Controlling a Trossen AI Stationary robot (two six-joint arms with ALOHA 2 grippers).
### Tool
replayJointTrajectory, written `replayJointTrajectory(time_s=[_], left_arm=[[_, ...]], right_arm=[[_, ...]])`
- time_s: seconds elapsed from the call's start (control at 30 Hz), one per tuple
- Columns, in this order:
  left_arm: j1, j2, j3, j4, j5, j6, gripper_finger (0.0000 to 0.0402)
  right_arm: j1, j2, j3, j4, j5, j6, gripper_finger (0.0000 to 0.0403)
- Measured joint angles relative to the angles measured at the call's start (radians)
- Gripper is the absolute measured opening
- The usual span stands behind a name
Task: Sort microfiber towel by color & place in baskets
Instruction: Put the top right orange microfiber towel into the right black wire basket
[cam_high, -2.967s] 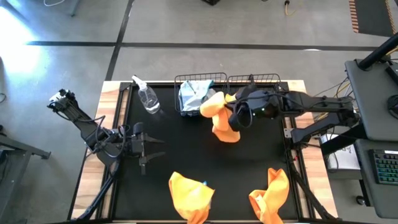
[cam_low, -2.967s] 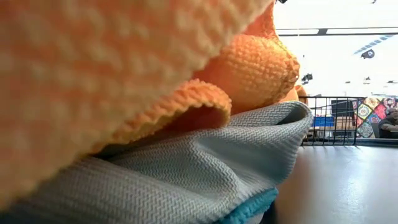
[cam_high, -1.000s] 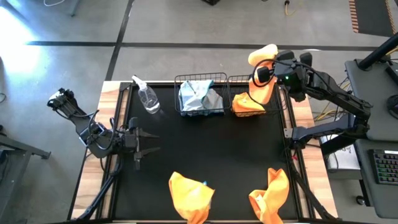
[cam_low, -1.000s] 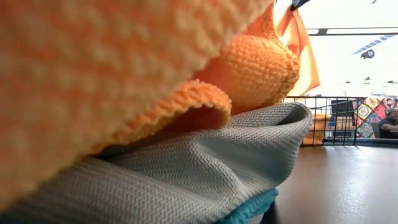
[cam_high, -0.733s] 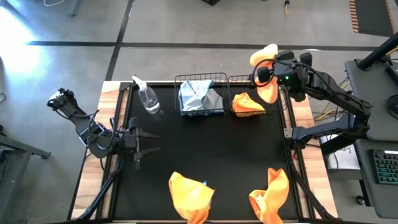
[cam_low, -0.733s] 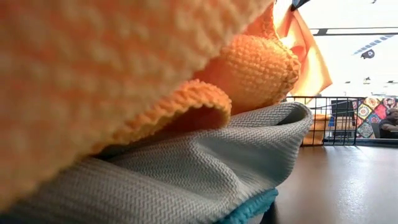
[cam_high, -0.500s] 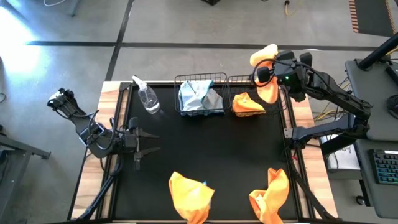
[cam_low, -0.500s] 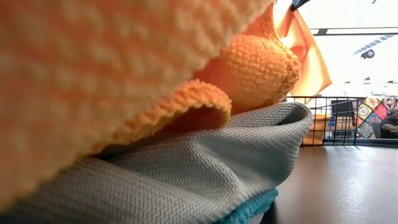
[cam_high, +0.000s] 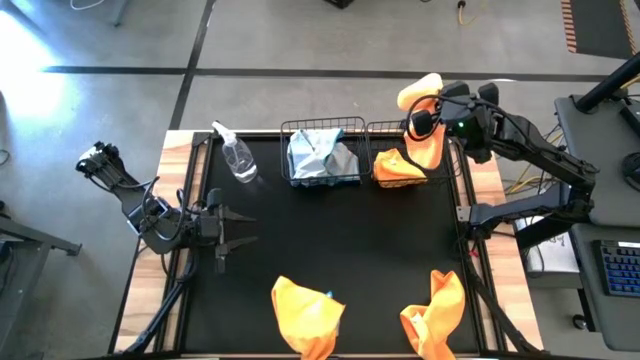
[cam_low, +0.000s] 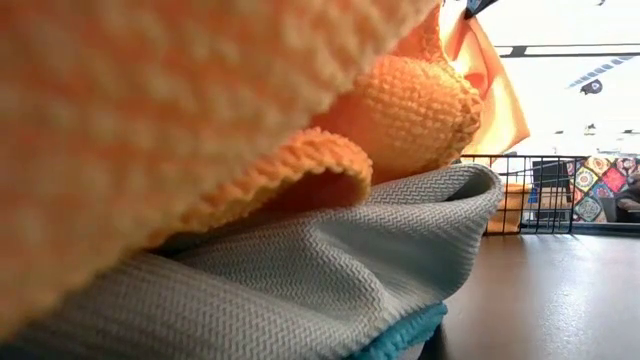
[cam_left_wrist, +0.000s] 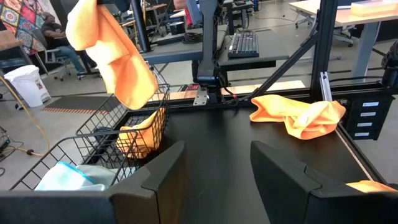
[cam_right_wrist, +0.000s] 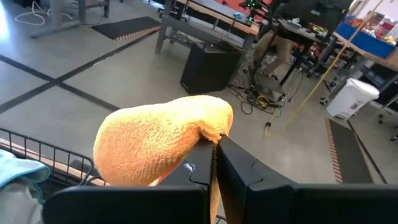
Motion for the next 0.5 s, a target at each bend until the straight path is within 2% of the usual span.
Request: replayJointTrajectory(time_s=[0.27,0.5], left_arm=[[0.000,0.000,0.000,0.000,0.000,-0.001,0.0165],[0.000,0.000,0.000,0.001,0.000,-0.004,0.0165]], right_arm=[[0.000,0.022,-0.001,0.002,0.000,0.022,0.0015],[-0.006,0.047,-0.001,-0.001,-0.044,0.064,0.0082]])
